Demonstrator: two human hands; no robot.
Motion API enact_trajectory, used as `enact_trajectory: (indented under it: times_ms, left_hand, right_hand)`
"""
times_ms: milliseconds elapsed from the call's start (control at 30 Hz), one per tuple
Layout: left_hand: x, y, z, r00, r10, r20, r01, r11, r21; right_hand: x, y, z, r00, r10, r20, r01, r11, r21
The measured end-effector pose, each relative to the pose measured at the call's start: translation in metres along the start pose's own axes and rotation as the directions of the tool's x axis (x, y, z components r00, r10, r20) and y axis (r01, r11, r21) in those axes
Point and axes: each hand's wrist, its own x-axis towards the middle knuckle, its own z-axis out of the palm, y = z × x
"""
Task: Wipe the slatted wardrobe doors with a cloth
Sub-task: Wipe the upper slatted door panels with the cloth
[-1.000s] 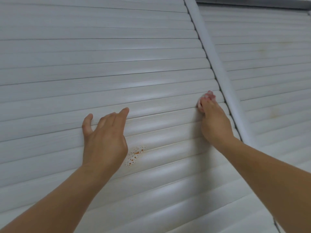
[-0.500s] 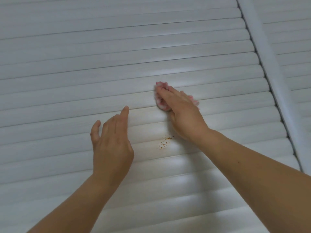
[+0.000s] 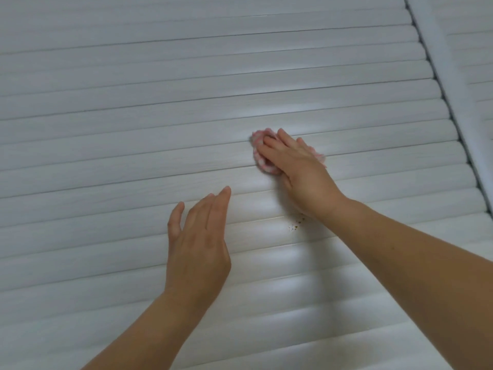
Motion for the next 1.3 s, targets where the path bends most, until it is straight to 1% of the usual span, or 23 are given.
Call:
enact_trajectory:
  times_ms: [67, 133, 200, 267, 333, 400, 467, 533, 600, 733, 800, 867, 1000, 1067, 1167, 1233, 1300]
  left_hand:
    - [-0.002, -0.005, -0.001, 1.0, -0.01, -0.016, 0.009, 0.999, -0.03]
    - [-0.003, -0.009, -0.002, 0.999, -0.029, -0.03, 0.027, 0.998, -0.049]
    - [-0.006, -0.01, -0.003, 0.998, -0.044, -0.049, 0.042, 0.998, -0.041]
    - [-0.011, -0.009, -0.003, 0.997, -0.055, -0.052, 0.053, 0.998, -0.035]
    - [-0.014, -0.008, -0.003, 0.998, -0.051, -0.047, 0.05, 0.998, -0.033]
    - [-0.016, -0.007, -0.002, 0.998, -0.045, -0.032, 0.044, 0.999, -0.027]
    - [-0.015, -0.004, -0.003, 0.999, -0.047, -0.014, 0.047, 0.998, -0.034]
    - [-0.013, 0.002, -0.003, 0.999, -0.034, 0.006, 0.035, 0.999, -0.042]
    - [-0.012, 0.008, -0.003, 1.0, -0.006, 0.02, 0.006, 0.999, -0.043]
    - [-0.013, 0.021, 0.0, 0.998, 0.028, 0.055, -0.027, 0.999, -0.035]
    - [-0.014, 0.025, 0.002, 0.997, 0.033, 0.07, -0.031, 0.999, -0.032]
    - [-0.014, 0.026, 0.003, 0.998, 0.038, 0.06, -0.036, 0.999, -0.029]
    - [-0.008, 0.026, 0.003, 0.999, 0.042, 0.011, -0.042, 0.999, -0.032]
    - [-0.005, 0.026, 0.003, 1.0, 0.03, -0.006, -0.031, 0.999, -0.044]
    - [-0.002, 0.027, 0.005, 1.0, 0.018, -0.023, -0.019, 0.998, -0.055]
    - [-0.002, 0.027, 0.005, 0.999, 0.019, -0.029, -0.021, 0.998, -0.06]
    - [-0.001, 0.027, 0.004, 0.999, 0.024, -0.023, -0.025, 0.998, -0.056]
  right_hand:
    - [0.006, -0.014, 0.006, 0.999, 0.014, 0.042, -0.014, 1.0, 0.01]
    - [0.005, -0.025, 0.011, 0.997, -0.028, 0.075, 0.027, 0.999, 0.017]
    - [-0.001, -0.033, 0.016, 0.994, -0.062, 0.087, 0.061, 0.998, 0.008]
    - [-0.01, -0.041, 0.024, 0.992, -0.049, 0.115, 0.049, 0.999, 0.003]
    - [-0.019, -0.047, 0.031, 0.991, -0.036, 0.132, 0.036, 0.999, 0.003]
    - [-0.028, -0.048, 0.038, 0.989, -0.074, 0.131, 0.078, 0.996, -0.031]
    - [-0.04, -0.044, 0.039, 0.982, -0.091, 0.168, 0.104, 0.992, -0.071]
    - [-0.049, -0.04, 0.032, 0.975, -0.074, 0.208, 0.094, 0.992, -0.089]
    - [-0.055, -0.037, 0.023, 0.978, -0.041, 0.204, 0.061, 0.994, -0.093]
    - [-0.064, -0.025, 0.004, 0.993, 0.02, 0.113, 0.001, 0.984, -0.176]
    - [-0.073, -0.01, -0.005, 0.994, 0.08, 0.071, -0.065, 0.978, -0.2]
    - [-0.082, 0.01, -0.018, 0.98, 0.192, 0.046, -0.18, 0.966, -0.186]
    - [-0.104, 0.048, -0.052, 0.93, 0.363, -0.048, -0.36, 0.884, -0.299]
    - [-0.109, 0.056, -0.064, 0.901, 0.426, -0.076, -0.426, 0.844, -0.325]
    - [-0.104, 0.05, -0.064, 0.873, 0.477, -0.099, -0.484, 0.827, -0.285]
    - [-0.101, 0.037, -0.058, 0.882, 0.457, -0.113, -0.47, 0.845, -0.256]
    - [-0.101, 0.02, -0.05, 0.892, 0.435, -0.122, -0.451, 0.875, -0.177]
